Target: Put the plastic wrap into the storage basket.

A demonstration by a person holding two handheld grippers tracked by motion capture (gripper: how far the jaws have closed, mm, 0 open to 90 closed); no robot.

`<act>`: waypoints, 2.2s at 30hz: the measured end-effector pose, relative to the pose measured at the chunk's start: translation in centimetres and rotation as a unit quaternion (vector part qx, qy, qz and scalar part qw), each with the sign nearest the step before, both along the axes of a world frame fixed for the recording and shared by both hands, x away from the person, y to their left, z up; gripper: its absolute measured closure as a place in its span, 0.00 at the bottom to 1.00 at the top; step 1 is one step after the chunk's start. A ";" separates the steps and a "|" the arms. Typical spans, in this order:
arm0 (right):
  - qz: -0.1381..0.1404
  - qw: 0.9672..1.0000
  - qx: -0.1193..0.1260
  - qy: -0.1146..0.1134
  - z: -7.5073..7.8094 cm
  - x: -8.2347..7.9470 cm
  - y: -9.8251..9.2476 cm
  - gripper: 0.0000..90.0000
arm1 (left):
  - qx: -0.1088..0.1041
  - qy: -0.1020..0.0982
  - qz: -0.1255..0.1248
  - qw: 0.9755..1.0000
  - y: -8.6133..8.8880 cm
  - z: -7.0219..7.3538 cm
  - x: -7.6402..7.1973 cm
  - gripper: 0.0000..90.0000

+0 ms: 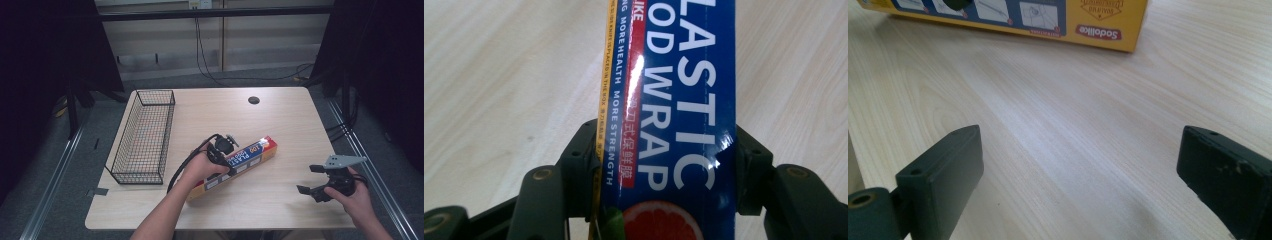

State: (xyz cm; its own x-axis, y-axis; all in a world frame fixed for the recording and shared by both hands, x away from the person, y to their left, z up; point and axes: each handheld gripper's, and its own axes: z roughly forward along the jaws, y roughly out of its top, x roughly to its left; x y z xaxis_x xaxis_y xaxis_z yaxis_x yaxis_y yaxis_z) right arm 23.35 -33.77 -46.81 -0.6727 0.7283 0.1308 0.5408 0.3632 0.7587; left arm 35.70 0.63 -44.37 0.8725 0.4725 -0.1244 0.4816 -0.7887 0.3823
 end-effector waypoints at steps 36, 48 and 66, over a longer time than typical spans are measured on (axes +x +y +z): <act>0.001 1.000 0.004 -0.004 0.2 -0.1 0.1 0.05 | -0.001 0.014 0.087 0.996 2.9 5.0 1.5 0.48; -0.001 1.000 0.004 -0.006 0.2 0.0 0.0 0.05 | 0.006 0.007 0.111 0.994 4.0 6.2 1.9 0.48; -0.001 1.000 0.005 -0.004 0.2 0.0 0.1 0.05 | 0.002 0.003 0.145 0.989 6.1 8.3 2.6 0.48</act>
